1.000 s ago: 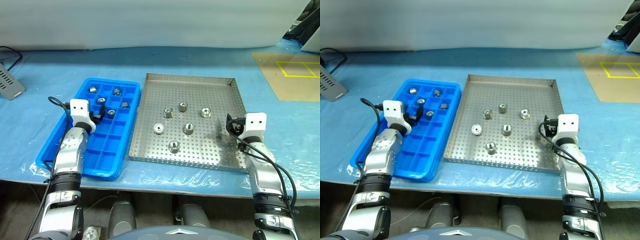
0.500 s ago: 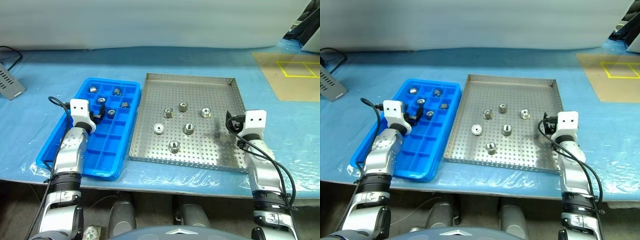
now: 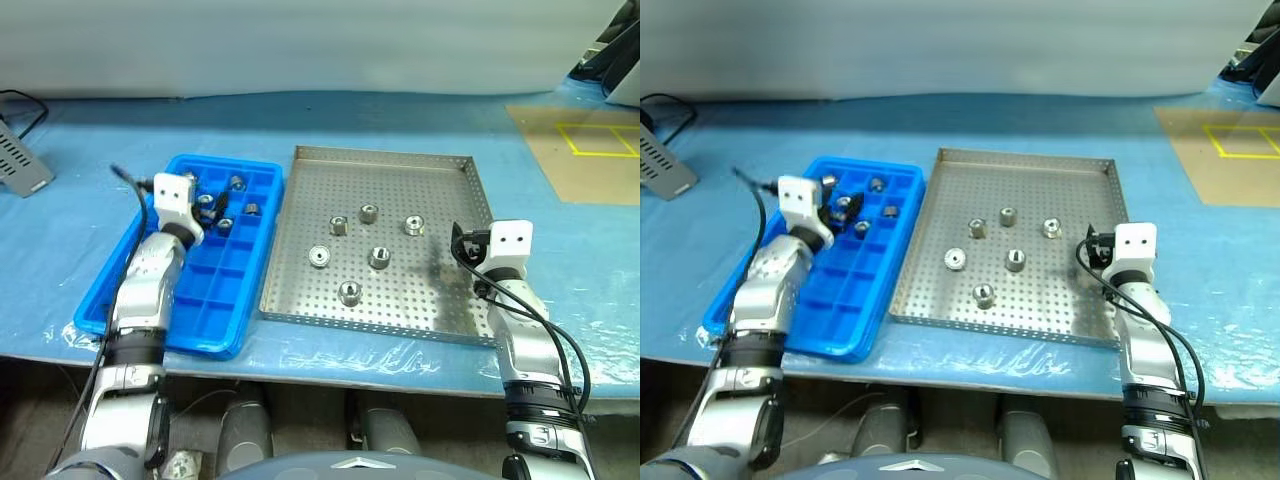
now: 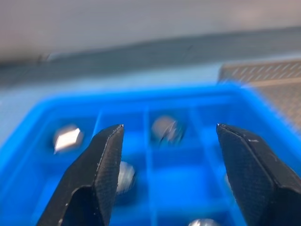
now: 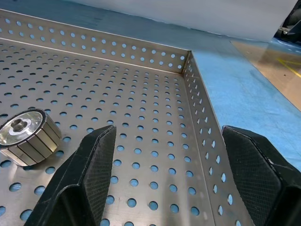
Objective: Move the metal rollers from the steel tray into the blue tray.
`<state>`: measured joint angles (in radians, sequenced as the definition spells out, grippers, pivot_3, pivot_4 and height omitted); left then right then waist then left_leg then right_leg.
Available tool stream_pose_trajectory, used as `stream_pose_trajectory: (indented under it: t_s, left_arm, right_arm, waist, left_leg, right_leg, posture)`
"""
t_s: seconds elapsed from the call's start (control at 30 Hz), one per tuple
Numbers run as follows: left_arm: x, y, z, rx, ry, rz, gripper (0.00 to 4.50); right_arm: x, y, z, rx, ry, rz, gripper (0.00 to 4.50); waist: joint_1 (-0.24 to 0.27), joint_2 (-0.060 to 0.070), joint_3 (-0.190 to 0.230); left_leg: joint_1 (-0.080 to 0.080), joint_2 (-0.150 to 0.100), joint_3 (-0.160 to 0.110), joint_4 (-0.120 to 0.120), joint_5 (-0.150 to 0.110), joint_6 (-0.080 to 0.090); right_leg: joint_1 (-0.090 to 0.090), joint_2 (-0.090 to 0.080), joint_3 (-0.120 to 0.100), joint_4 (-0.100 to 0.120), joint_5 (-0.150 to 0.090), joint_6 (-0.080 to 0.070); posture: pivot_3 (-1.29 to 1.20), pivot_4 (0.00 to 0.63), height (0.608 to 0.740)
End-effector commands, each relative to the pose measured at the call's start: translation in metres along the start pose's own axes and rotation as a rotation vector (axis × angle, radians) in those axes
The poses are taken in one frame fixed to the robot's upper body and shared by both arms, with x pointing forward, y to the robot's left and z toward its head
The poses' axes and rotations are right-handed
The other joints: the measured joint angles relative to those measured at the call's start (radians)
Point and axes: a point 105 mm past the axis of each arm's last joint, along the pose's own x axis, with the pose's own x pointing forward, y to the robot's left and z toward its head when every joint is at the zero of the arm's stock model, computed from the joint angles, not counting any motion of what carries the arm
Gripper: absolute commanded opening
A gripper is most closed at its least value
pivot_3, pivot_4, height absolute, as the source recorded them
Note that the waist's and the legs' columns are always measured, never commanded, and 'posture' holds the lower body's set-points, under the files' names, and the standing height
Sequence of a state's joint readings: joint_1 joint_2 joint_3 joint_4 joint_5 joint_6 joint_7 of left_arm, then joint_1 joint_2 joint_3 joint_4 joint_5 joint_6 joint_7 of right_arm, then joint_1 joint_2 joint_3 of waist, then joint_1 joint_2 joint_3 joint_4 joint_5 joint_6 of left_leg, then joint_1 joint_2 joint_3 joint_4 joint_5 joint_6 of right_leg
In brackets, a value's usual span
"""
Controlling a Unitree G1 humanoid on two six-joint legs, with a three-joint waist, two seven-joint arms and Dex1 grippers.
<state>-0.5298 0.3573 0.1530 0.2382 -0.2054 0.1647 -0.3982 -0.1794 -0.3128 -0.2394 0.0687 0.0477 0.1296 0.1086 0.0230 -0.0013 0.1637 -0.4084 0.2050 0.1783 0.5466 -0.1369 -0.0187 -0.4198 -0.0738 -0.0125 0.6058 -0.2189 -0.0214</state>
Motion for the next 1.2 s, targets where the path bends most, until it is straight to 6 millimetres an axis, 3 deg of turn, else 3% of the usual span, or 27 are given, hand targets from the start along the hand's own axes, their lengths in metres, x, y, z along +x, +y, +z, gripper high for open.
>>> stream_pose_trajectory:
  t_s: [0.03, 0.13, 0.23, 0.53, 0.77, 0.9, 1.03, 1.2]
  left_arm:
    - [0.013, -0.026, 0.030, 0.035, -0.068, -0.185, 3.30]
    - [0.018, -0.061, 0.037, -0.001, -0.048, -0.425, 3.30]
    - [0.010, -0.098, 0.026, 0.053, 0.035, -0.697, 3.30]
    - [-0.005, -0.149, -0.011, 0.306, 0.240, -1.187, 3.30]
    - [0.001, -0.168, -0.056, 0.449, 0.379, -1.246, 3.30]
    - [0.002, -0.169, -0.068, 0.483, 0.424, -1.266, 3.30]
    - [0.002, -0.165, -0.080, 0.508, 0.469, -1.254, 3.30]
    - [0.003, -0.170, -0.080, 0.503, 0.460, -1.262, 3.30]
  right_arm:
    - [0.003, -0.001, 0.013, -0.006, -0.051, -0.006, 3.74]
    - [0.004, 0.004, 0.016, -0.007, -0.056, 0.025, 3.74]
    - [0.005, 0.007, 0.026, 0.024, -0.069, 0.089, 3.74]
    - [0.001, 0.007, 0.040, 0.037, -0.086, 0.214, 3.74]
    - [-0.011, 0.012, 0.042, 0.050, -0.080, 0.245, 3.74]
    - [-0.030, 0.035, 0.058, 0.112, -0.076, 0.477, 3.74]
    - [-0.071, 0.064, 0.070, 0.139, 0.005, 0.845, 3.74]
    - [-0.082, 0.070, 0.055, 0.078, 0.097, 0.905, 3.74]
  waist:
    - [-0.001, 0.000, 0.000]
    - [-0.003, 0.000, 0.000]
    - [-0.006, 0.000, 0.000]
    - [-0.008, 0.001, 0.000]
    - [-0.009, 0.001, 0.000]
    - [-0.010, 0.001, 0.000]
    - [-0.008, 0.002, 0.000]
    - [-0.009, 0.000, 0.000]
  left_leg:
    - [0.000, 0.000, 0.000, 0.000, 0.000, 0.000]
    - [0.000, -0.001, 0.001, 0.000, 0.000, 0.000]
    - [0.000, -0.001, 0.002, -0.001, 0.000, -0.001]
    - [0.002, -0.001, 0.003, -0.001, 0.000, 0.001]
    - [0.002, -0.001, 0.003, 0.000, -0.001, 0.002]
    - [0.002, -0.001, 0.003, 0.000, -0.001, 0.003]
    - [0.008, 0.000, 0.003, 0.001, -0.002, 0.004]
    - [0.022, 0.001, 0.002, 0.000, -0.003, 0.005]
  right_leg:
    - [0.000, 0.000, 0.000, 0.000, 0.000, 0.000]
    - [0.000, 0.000, 0.001, 0.000, 0.000, 0.000]
    - [-0.001, 0.000, 0.001, 0.000, 0.000, -0.001]
    - [0.001, 0.000, 0.002, 0.001, 0.000, -0.002]
    - [0.002, 0.000, 0.002, 0.000, 0.000, -0.002]
    - [0.002, 0.000, 0.002, 0.000, 0.000, -0.002]
    - [0.009, -0.001, 0.002, -0.001, -0.001, -0.002]
    - [0.023, -0.002, 0.001, -0.005, -0.005, 0.005]
  posture:
    - [-0.17, 0.150, 0.740]
    - [-0.19, 0.150, 0.740]
    - [-0.20, 0.150, 0.740]
    - [-0.28, 0.150, 0.740]
    - [-0.33, 0.150, 0.740]
    - [-0.36, 0.150, 0.740]
    - [-0.37, 0.150, 0.740]
    - [-0.38, 0.150, 0.740]
